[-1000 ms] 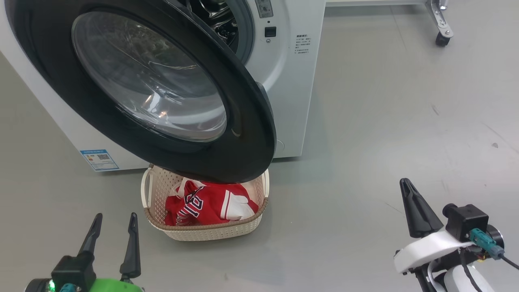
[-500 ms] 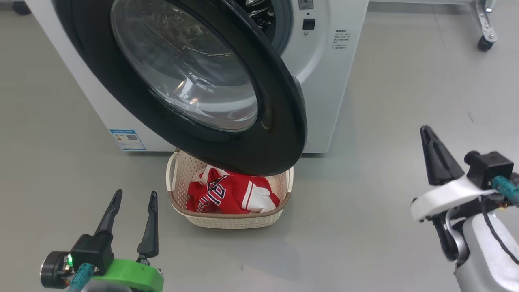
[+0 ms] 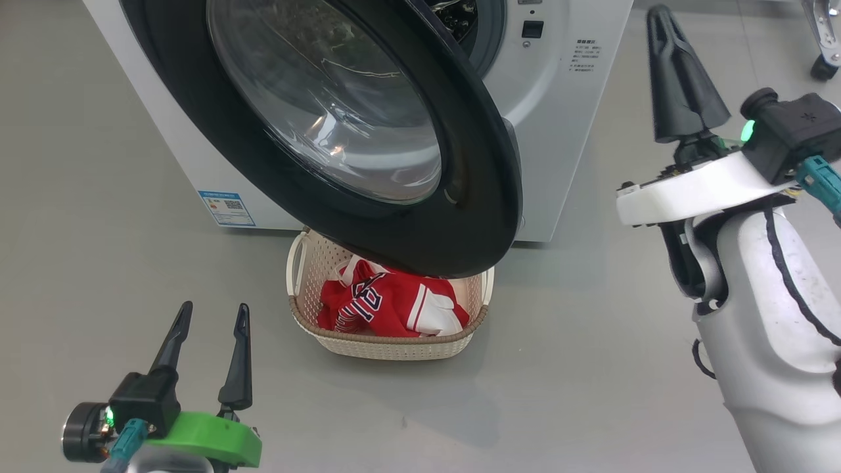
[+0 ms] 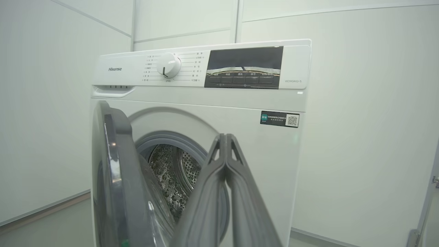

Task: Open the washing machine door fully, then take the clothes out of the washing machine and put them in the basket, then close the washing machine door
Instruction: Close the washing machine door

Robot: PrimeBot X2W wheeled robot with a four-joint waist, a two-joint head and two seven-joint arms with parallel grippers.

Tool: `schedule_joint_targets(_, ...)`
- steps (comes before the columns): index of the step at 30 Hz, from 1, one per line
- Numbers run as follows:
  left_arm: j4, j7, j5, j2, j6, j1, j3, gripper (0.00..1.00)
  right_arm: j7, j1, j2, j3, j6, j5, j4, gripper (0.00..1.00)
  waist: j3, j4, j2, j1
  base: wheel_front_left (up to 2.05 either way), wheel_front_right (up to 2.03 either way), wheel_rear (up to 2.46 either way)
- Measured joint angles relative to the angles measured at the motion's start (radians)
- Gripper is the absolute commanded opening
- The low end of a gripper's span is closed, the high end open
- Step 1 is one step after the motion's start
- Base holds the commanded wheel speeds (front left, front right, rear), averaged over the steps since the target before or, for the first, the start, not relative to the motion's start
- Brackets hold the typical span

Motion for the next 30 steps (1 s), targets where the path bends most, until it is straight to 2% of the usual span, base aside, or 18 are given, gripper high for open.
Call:
schedule_joint_targets(8,0.007,-0.002,0.0,-0.001,0.0,-0.003,0.001,1.0,0.039,-0.031,0.067,0.167,0.022,0.003,-0.052,0.0,-0.003,0.01,0.0,0.0,0.0,0.0,0.0)
schedule_joint_targets(12,0.008,-0.006,0.0,-0.001,0.0,-0.003,0.002,1.0,0.079,-0.027,0.075,0.236,0.03,0.018,-0.047,0.0,-0.001,0.014,0.0,0.0,0.0,0.0,0.0)
schedule_joint_targets(14,0.011,-0.009,0.0,-0.001,0.0,-0.004,0.007,1.0,0.123,0.007,0.077,0.295,0.03,0.046,-0.016,0.0,0.001,0.018,0.0,0.0,0.0,0.0,0.0)
schedule_joint_targets(17,0.011,-0.009,0.0,-0.001,0.0,-0.006,0.009,1.0,0.158,0.051,0.077,0.332,0.03,0.065,0.03,0.0,0.007,0.022,0.0,0.0,0.0,0.0,0.0)
schedule_joint_targets(24,0.008,-0.009,0.0,-0.002,0.0,-0.02,0.017,1.0,0.203,0.072,0.076,0.355,0.03,0.08,0.1,0.0,0.026,0.029,0.0,0.0,0.0,0.0,0.0)
schedule_joint_targets(30,0.006,-0.01,0.007,-0.002,0.0,-0.035,0.023,1.0,0.217,0.064,0.075,0.336,0.03,0.083,0.166,0.0,0.051,0.031,0.0,0.0,0.0,0.0,0.0)
